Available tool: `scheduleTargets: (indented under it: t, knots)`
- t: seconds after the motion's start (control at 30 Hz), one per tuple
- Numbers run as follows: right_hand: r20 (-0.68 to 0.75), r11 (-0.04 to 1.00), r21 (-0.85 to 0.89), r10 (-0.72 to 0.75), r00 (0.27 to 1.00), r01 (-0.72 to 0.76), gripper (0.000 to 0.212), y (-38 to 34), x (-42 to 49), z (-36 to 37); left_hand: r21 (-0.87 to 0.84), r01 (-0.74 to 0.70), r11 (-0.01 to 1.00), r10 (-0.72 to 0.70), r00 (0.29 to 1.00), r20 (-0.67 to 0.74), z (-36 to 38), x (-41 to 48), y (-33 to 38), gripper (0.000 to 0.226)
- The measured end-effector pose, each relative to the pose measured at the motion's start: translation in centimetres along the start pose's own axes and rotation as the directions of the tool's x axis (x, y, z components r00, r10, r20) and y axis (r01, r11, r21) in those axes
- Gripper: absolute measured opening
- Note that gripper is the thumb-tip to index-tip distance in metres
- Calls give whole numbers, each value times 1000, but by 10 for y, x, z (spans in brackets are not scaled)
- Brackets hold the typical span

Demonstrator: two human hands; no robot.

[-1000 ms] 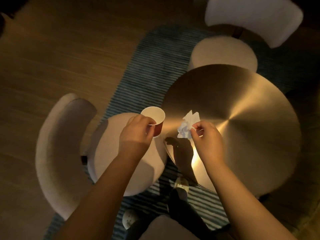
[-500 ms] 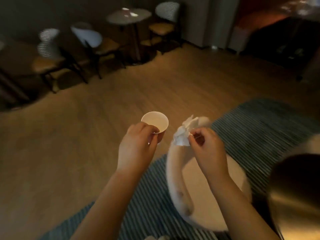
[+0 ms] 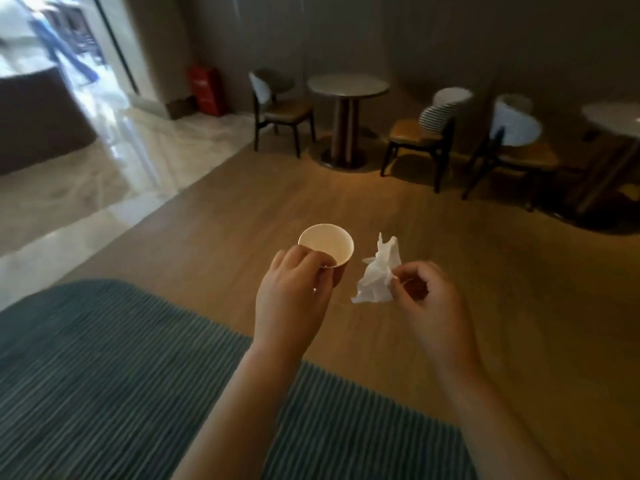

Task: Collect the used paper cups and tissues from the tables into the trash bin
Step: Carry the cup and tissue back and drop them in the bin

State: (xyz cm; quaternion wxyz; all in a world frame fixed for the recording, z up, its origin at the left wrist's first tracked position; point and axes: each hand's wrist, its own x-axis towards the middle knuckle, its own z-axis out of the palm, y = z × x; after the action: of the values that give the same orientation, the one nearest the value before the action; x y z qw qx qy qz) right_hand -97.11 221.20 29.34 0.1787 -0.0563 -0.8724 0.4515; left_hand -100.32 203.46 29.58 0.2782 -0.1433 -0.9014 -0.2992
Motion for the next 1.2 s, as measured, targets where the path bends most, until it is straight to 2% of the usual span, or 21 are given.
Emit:
scheduleTargets:
  t: [0.23, 0.37, 0.57, 0.67, 0.77, 0.9, 1.07, 1.2]
  knots:
    - [151, 997, 80, -17, 988, 5, 14, 15, 76, 50, 150, 138, 979, -134, 990, -32, 19, 39, -47, 17]
    - [188, 998, 53, -26, 982, 16, 15, 32, 136, 61, 186, 192, 964, -196, 981, 5, 50, 78, -64, 19]
    - [125, 984, -21, -175, 977, 179, 10, 40, 230, 84, 235, 253, 939, -257, 966, -11, 88, 135, -90, 20]
    - [221, 970, -23, -229, 948, 240, 8, 30, 249, 129, 281, 335, 900, -341, 940, -27, 78, 135, -122, 15]
    - [413, 951, 57, -299, 860, 303, 6, 6, 253, 195, 321, 512, 797, -491, 858, -150, 41, 114, -170, 13]
    - [625, 911, 225, -407, 666, 345, 6, -52, 241, 299, 343, 716, 608, -637, 698, -327, -23, 74, -241, 12]
    - [712, 831, 363, -539, 450, 421, 5, -123, 226, 413, 284, 845, 453, -709, 535, -460, -83, 45, -329, 13]
    - [759, 816, 394, -548, 352, 422, 11, -183, 218, 522, 237, 891, 387, -705, 452, -547, -134, 38, -403, 13]
